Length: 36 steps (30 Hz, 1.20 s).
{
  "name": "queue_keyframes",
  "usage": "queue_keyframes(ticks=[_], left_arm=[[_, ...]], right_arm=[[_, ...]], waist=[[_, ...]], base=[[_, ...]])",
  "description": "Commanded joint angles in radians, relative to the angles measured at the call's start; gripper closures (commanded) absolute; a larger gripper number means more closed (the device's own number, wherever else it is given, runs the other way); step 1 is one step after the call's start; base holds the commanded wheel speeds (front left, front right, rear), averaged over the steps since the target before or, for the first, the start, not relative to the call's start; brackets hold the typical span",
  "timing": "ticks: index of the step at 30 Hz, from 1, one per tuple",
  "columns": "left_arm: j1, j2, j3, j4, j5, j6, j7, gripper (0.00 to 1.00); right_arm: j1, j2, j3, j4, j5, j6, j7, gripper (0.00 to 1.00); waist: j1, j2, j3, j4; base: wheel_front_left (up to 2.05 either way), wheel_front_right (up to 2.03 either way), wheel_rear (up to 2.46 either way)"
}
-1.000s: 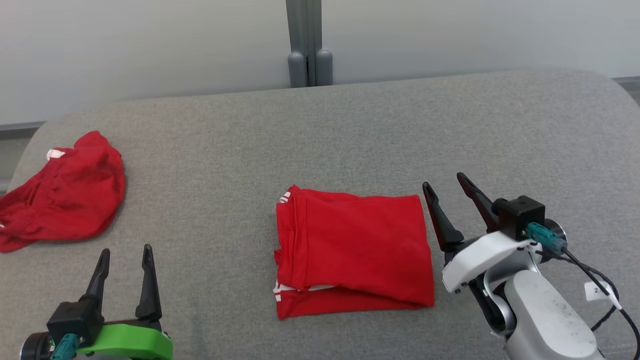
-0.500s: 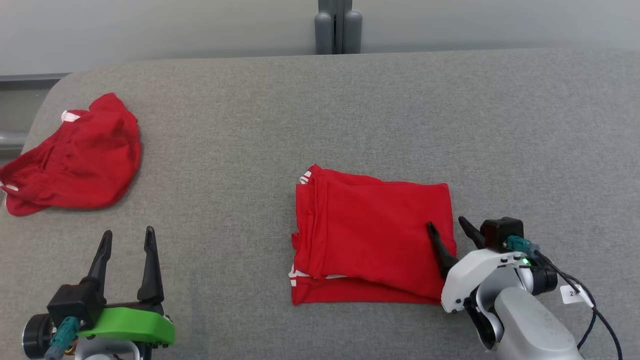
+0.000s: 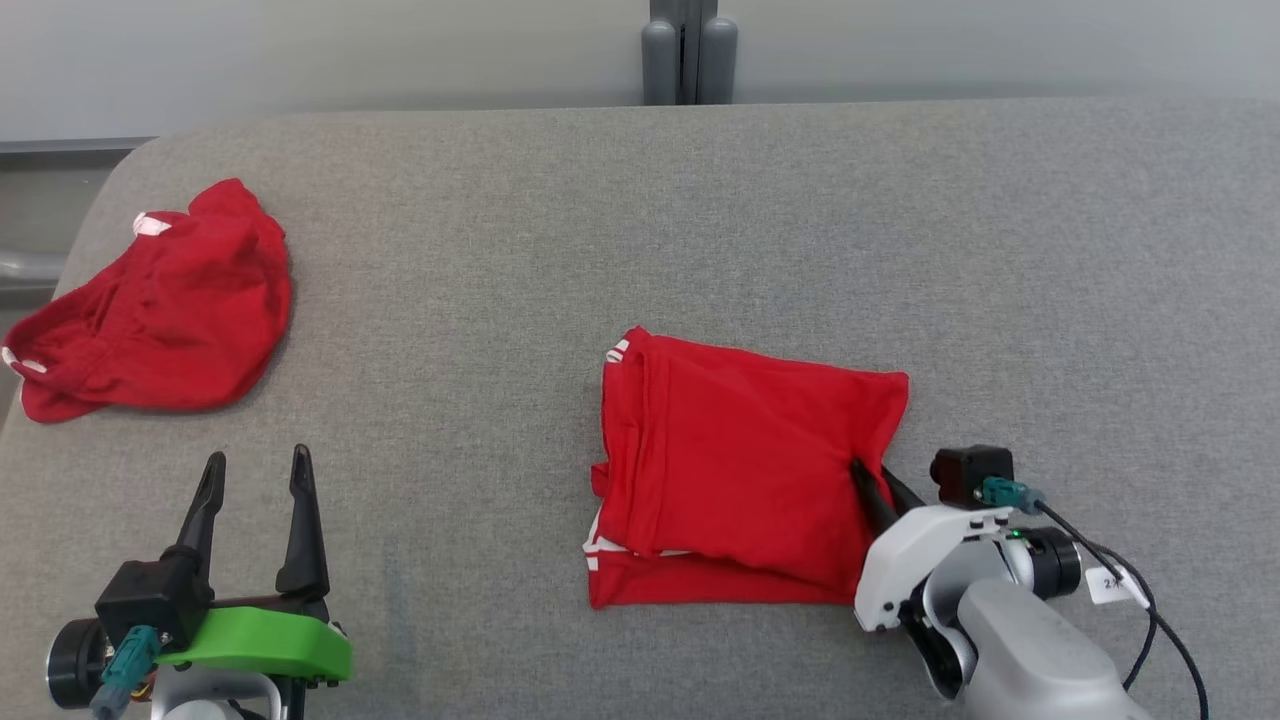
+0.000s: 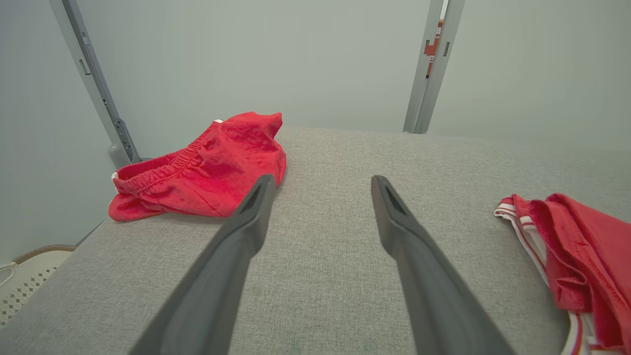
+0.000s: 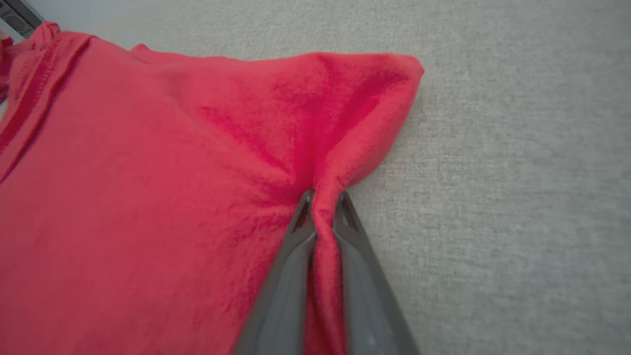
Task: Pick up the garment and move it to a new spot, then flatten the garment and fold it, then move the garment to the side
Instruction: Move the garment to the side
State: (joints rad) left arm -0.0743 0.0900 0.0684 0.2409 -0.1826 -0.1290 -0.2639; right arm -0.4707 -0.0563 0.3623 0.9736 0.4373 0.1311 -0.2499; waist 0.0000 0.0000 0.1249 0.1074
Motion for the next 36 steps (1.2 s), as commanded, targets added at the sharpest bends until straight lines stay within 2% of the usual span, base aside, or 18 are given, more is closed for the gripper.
queue_keyframes(ticks=[1, 8, 12, 16, 23, 30, 36], left_arm=[[-0.010, -0.001, 0.003, -0.005, -0.004, -0.003, 0.000, 0.00], [-0.074, 0.002, -0.019, -0.037, -0.020, -0.003, 0.000, 0.00], [-0.133, 0.020, -0.023, -0.075, -0.029, -0.003, 0.000, 0.00], [-0.185, 0.042, -0.020, -0.115, -0.036, -0.003, 0.000, 0.00], [-0.243, 0.109, -0.001, -0.204, -0.022, -0.003, 0.000, 0.00], [-0.246, 0.164, -0.013, -0.254, -0.012, -0.003, 0.000, 0.00], [-0.211, 0.177, -0.012, -0.290, -0.011, -0.003, 0.000, 0.00]], right_arm=[[-0.042, -0.013, 0.013, 0.005, 0.004, -0.001, -0.004, 1.00], [-0.226, -0.120, 0.075, -0.005, -0.009, -0.001, 0.022, 1.00], [-0.355, -0.211, 0.131, -0.037, -0.021, -0.001, 0.053, 1.00], [-0.460, -0.309, 0.168, -0.078, -0.012, -0.001, 0.073, 1.00], [-0.592, -0.470, 0.191, -0.159, 0.021, -0.002, 0.097, 1.00], [-0.638, -0.611, 0.181, -0.213, 0.051, -0.002, 0.126, 1.00], [-0.679, -0.676, 0.171, -0.234, 0.062, -0.002, 0.169, 1.00]], waist=[[0.0000, 0.0000, 0.011, -0.004], [0.0000, 0.0000, 0.129, -0.028], [0.0000, 0.0000, 0.242, -0.069], [0.0000, 0.0000, 0.343, -0.124], [0.0000, 0.0000, 0.497, -0.261], [0.0000, 0.0000, 0.535, -0.329], [0.0000, 0.0000, 0.533, -0.336]], base=[[0.00, 0.00, 0.00], [0.00, 0.00, 0.00], [0.00, 0.00, 0.00], [0.00, 0.00, 0.00], [0.00, 0.00, 0.00], [0.00, 0.00, 0.00], [0.00, 0.00, 0.00]])
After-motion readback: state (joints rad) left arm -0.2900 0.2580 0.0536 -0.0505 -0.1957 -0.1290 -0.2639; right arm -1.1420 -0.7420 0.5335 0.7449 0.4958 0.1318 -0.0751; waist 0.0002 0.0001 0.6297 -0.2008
